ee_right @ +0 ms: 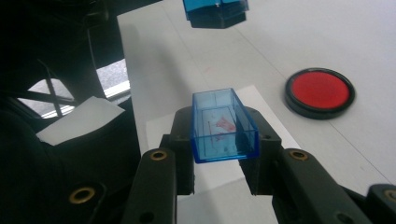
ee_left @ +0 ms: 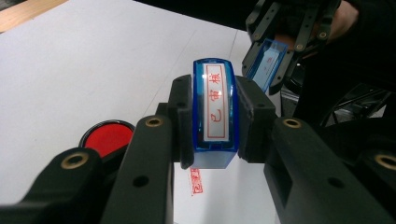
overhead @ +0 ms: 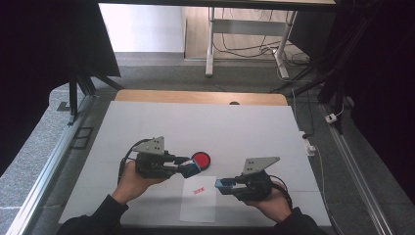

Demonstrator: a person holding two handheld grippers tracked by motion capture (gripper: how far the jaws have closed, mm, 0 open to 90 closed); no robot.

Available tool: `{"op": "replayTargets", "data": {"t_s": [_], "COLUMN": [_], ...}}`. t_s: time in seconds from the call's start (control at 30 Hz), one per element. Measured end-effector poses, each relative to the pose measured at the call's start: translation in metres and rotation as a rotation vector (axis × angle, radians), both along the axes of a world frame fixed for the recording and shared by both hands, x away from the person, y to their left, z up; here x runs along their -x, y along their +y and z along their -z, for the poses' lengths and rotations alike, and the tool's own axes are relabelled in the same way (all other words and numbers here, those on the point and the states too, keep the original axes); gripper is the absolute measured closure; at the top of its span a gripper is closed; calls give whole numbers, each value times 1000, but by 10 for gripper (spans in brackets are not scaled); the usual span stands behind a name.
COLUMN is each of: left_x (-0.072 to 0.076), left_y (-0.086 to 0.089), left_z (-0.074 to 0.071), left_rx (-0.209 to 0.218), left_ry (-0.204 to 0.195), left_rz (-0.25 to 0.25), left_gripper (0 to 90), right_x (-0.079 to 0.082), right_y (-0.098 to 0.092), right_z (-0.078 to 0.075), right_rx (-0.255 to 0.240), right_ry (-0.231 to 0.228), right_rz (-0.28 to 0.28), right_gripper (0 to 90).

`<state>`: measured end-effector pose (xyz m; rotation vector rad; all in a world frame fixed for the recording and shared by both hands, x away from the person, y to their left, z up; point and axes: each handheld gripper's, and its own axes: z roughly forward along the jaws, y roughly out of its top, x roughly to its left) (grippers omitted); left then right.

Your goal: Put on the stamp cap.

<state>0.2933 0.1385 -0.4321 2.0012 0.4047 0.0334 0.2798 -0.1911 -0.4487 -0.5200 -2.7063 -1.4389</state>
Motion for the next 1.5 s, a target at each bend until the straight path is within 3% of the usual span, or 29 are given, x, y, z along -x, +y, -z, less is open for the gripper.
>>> {"op": "replayTargets", "data": {"t_s": [0.4, 0.7, 1.1, 1.5], "left_x": [1, 3, 4, 7], "left_y": [1, -4, -6, -10], "left_z": [-3, -5, -5, -4], "left_rx": [21, 28, 56, 45], "left_ry": [-27, -42, -44, -63], "left_rz": [40, 105, 169, 228], "left_gripper": [702, 702, 702, 702], "right_x": [-12, -19, -25, -23], "right_y": [27, 42, 56, 61], "right_z": [8, 14, 18, 17], "right_rx": [-18, -46, -91, -110], "right_ry": [18, 30, 60, 55], "right_rz": [-91, -146, -205, -245], "right_gripper": [687, 687, 687, 688]}}
